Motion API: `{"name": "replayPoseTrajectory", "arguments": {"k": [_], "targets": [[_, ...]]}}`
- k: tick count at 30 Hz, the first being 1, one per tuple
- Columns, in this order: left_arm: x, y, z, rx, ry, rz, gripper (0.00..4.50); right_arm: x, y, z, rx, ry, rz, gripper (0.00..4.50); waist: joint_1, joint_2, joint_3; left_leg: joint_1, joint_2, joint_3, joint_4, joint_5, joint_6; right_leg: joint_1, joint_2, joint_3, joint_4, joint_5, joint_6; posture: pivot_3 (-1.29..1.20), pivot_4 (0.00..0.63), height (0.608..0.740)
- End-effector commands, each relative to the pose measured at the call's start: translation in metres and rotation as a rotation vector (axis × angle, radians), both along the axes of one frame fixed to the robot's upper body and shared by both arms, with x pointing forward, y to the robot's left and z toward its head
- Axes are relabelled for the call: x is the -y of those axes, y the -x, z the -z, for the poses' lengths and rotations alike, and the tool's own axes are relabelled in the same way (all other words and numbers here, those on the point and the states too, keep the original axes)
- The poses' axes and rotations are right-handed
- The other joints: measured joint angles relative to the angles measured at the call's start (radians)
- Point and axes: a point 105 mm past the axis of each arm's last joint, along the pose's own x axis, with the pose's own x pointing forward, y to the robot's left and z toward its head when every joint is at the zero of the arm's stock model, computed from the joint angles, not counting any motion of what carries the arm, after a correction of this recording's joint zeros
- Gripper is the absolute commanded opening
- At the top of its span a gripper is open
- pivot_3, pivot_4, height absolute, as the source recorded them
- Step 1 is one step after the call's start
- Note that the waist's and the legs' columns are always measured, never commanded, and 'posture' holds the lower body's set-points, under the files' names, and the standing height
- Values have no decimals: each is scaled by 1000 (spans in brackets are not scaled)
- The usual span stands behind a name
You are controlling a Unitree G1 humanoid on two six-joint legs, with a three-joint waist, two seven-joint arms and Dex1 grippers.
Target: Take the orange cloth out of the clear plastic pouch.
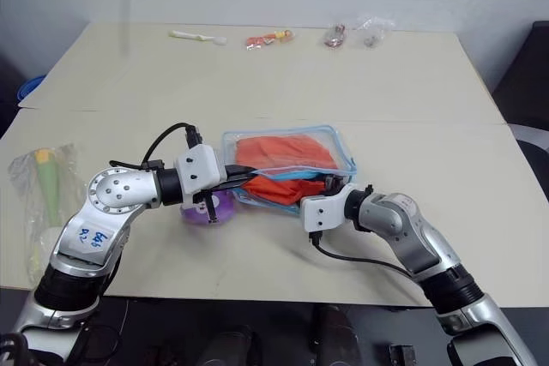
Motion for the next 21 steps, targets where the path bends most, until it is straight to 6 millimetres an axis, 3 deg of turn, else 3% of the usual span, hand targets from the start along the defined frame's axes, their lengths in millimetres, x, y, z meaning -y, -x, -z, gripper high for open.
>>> {"name": "replayPoseTrajectory", "arguments": {"k": [1,10,13,19,21], "targets": [[7,8,-8,47,6,35,0,-9,-10,6,16,22,4,3222,-6,0,0,0,0,0,0,0,0,0,0,0,0,0,0,0,150,740],[8,8,-9,49,7,34,0,-23,-24,16,-4,35,7,3222,-18,0,0,0,1,0,0,0,0,0,0,0,1,0,0,0,150,740],[7,7,-10,49,6,27,0,-23,-22,20,-27,42,-5,2613,-18,0,0,0,0,0,0,0,0,0,0,0,1,0,0,0,150,740],[7,6,-10,50,9,22,0,-19,-22,24,-53,36,12,464,-17,0,0,0,0,0,0,0,0,0,0,0,1,0,0,0,150,740],[7,6,-10,50,9,22,0,-19,-21,24,-56,33,11,14,-17,0,0,0,0,-1,0,0,0,0,0,0,1,0,0,0,150,740]]}}
